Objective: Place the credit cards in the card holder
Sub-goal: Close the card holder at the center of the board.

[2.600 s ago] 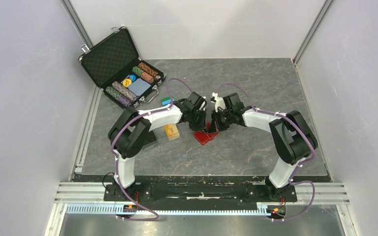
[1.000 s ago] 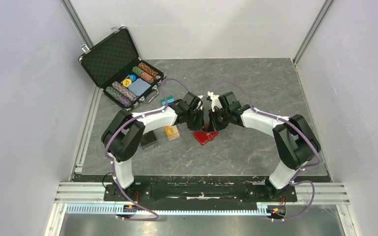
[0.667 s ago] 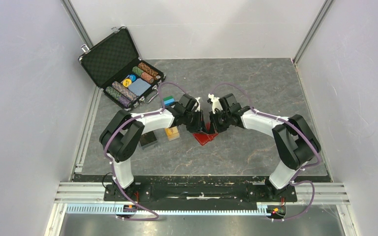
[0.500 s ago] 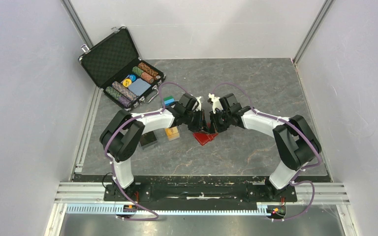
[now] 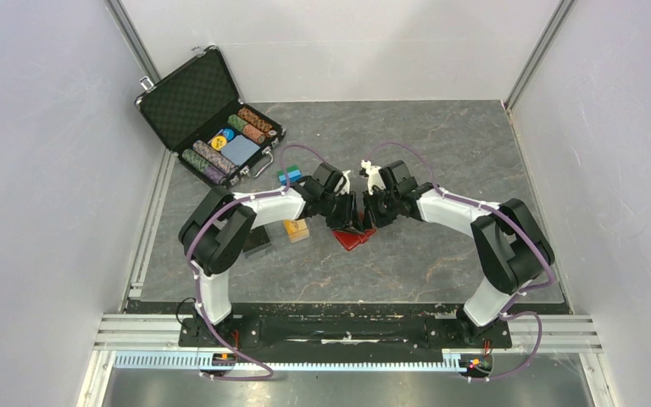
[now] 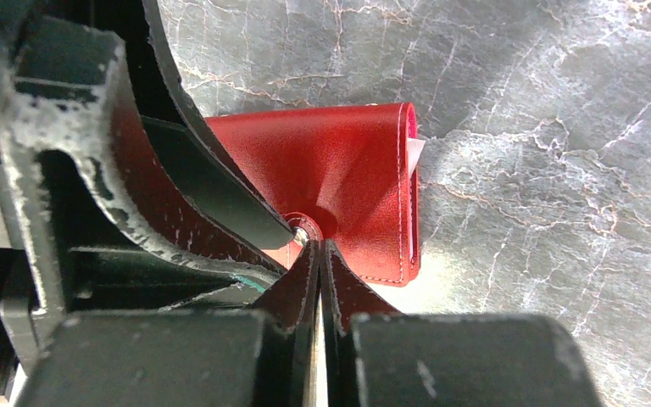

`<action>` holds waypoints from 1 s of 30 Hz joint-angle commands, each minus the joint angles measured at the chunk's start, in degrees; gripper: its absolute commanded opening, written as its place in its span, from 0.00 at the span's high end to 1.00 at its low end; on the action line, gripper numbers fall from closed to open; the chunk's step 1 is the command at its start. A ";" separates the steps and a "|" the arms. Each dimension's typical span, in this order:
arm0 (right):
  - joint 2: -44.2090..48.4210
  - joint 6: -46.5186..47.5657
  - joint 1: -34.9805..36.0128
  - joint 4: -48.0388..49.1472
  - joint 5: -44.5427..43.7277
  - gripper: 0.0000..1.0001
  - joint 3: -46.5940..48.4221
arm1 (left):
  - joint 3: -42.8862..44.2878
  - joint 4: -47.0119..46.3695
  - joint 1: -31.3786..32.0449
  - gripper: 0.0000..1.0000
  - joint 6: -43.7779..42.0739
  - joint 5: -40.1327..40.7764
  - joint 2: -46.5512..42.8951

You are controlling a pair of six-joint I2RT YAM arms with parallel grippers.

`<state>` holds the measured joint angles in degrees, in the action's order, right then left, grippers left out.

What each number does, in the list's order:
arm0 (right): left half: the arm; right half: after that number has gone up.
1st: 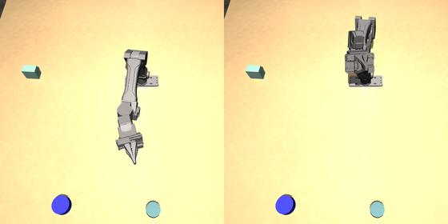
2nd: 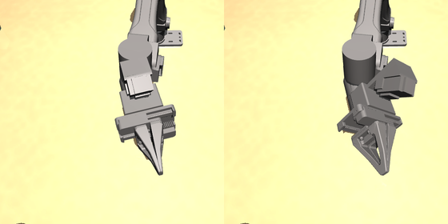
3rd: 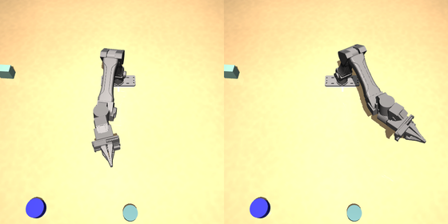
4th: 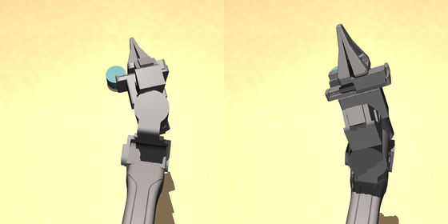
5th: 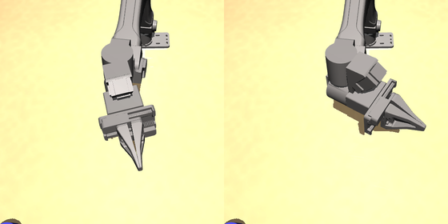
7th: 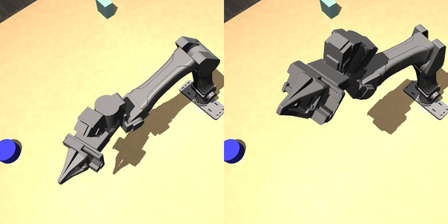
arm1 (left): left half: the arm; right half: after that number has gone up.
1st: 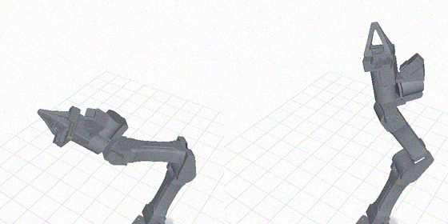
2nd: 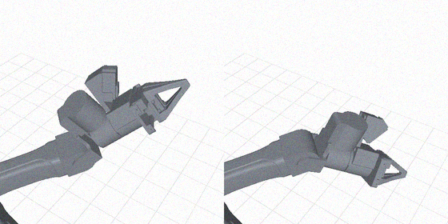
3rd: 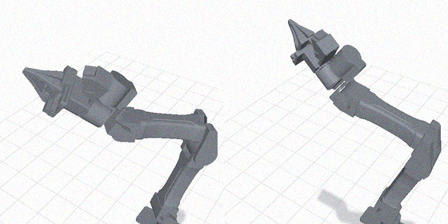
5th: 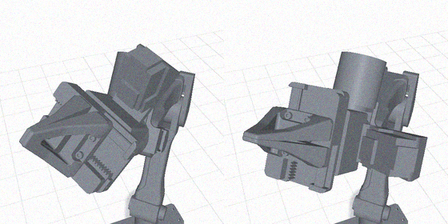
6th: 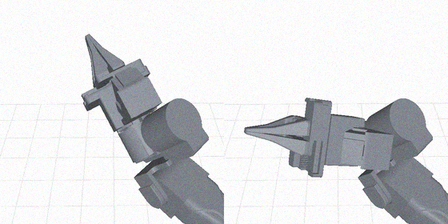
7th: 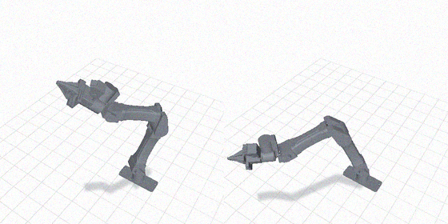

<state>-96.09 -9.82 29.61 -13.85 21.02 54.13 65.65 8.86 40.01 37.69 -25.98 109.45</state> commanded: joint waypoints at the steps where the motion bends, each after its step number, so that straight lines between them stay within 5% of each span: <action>1: 2.31 0.08 0.10 1.71 0.87 1.00 -0.24 | 0.43 -0.01 -0.16 0.64 -0.62 4.40 -2.74; 10: 3.56 0.08 0.10 1.69 1.18 1.00 -1.95 | -1.21 -0.33 -0.45 0.60 -1.04 7.52 -5.26; 16: 4.21 -0.06 0.10 1.92 1.16 1.00 -2.94 | -0.14 -1.81 -0.63 0.59 -0.54 2.56 -1.71; 30: 3.46 -0.15 0.07 1.94 1.22 1.00 -2.46 | 0.55 -2.89 -0.37 0.98 -0.84 -0.63 -0.78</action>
<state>-93.73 -9.96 29.63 -13.80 21.61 51.40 64.82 7.05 39.59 37.65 -26.17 109.58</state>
